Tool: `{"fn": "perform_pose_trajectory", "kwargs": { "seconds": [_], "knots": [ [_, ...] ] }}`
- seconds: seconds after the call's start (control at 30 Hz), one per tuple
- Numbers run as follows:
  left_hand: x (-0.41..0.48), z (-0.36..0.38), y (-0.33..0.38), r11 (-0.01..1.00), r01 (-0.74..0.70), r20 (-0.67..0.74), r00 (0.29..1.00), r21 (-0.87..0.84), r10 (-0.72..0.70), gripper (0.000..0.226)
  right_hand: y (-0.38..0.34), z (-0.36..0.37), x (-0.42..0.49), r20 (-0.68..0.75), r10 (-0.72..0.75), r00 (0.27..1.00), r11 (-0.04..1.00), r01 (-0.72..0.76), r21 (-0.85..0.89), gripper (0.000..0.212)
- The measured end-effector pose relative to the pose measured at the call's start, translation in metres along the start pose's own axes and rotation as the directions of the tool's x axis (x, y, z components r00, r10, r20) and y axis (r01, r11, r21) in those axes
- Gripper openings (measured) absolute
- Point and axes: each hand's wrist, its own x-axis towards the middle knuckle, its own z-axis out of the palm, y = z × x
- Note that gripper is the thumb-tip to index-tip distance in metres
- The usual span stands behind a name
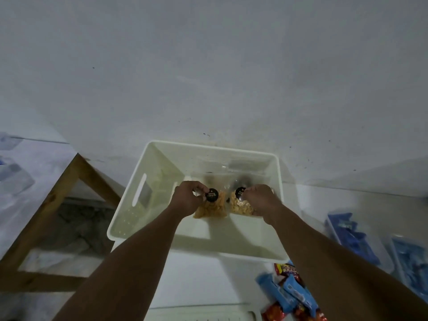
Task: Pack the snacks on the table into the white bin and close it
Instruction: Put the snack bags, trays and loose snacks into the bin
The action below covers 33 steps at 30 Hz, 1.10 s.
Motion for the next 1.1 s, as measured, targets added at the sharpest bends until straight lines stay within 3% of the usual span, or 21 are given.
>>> {"fn": "perform_pose_trajectory", "kwargs": {
  "seconds": [0.1, 0.27, 0.37, 0.53, 0.63, 0.77, 0.97, 1.1],
  "knots": [
    [0.012, 0.010, -0.011, 1.000, 0.015, 0.022, 1.000, -0.014, -0.014, 0.034, 0.005, 0.004, 0.009, 0.004, 0.025, 1.000, 1.000, -0.025, -0.007, 0.014],
    [0.015, 0.010, -0.008, 0.998, 0.055, 0.055, 0.997, -0.035, -0.053, 0.028, 0.007, 0.003, 0.013, -0.017, 0.036, 0.999, 0.994, -0.037, -0.099, 0.008],
    [0.007, 0.005, 0.001, 1.000, 0.026, 0.010, 1.000, 0.001, -0.026, 0.025, -0.003, -0.001, -0.001, -0.006, 0.027, 1.000, 0.987, -0.027, -0.155, 0.012],
    [-0.020, -0.007, 0.031, 0.991, 0.024, -0.076, 0.997, 0.130, -0.014, 0.030, -0.024, -0.022, -0.039, -0.013, -0.127, 0.992, 0.956, 0.119, -0.269, 0.011],
    [-0.038, -0.011, 0.064, 0.994, -0.079, -0.148, 0.985, 0.078, 0.090, 0.023, -0.028, -0.048, -0.063, -0.039, -0.226, 0.973, 0.953, 0.213, -0.215, 0.017],
    [-0.066, 0.003, 0.115, 0.990, -0.143, -0.133, 0.981, 0.011, 0.144, 0.012, -0.011, -0.092, -0.090, -0.096, -0.294, 0.951, 0.950, 0.279, -0.143, 0.011],
    [-0.108, 0.067, 0.185, 0.963, -0.264, -0.071, 0.963, -0.049, 0.260, 0.013, 0.050, -0.173, -0.104, -0.195, -0.253, 0.948, 0.954, 0.211, -0.211, 0.003],
    [-0.123, 0.119, 0.210, 0.961, -0.259, 0.018, 0.965, -0.094, 0.261, 0.008, 0.100, -0.223, -0.100, -0.203, -0.156, 0.967, 0.954, 0.095, -0.285, 0.008]
  ]
}}
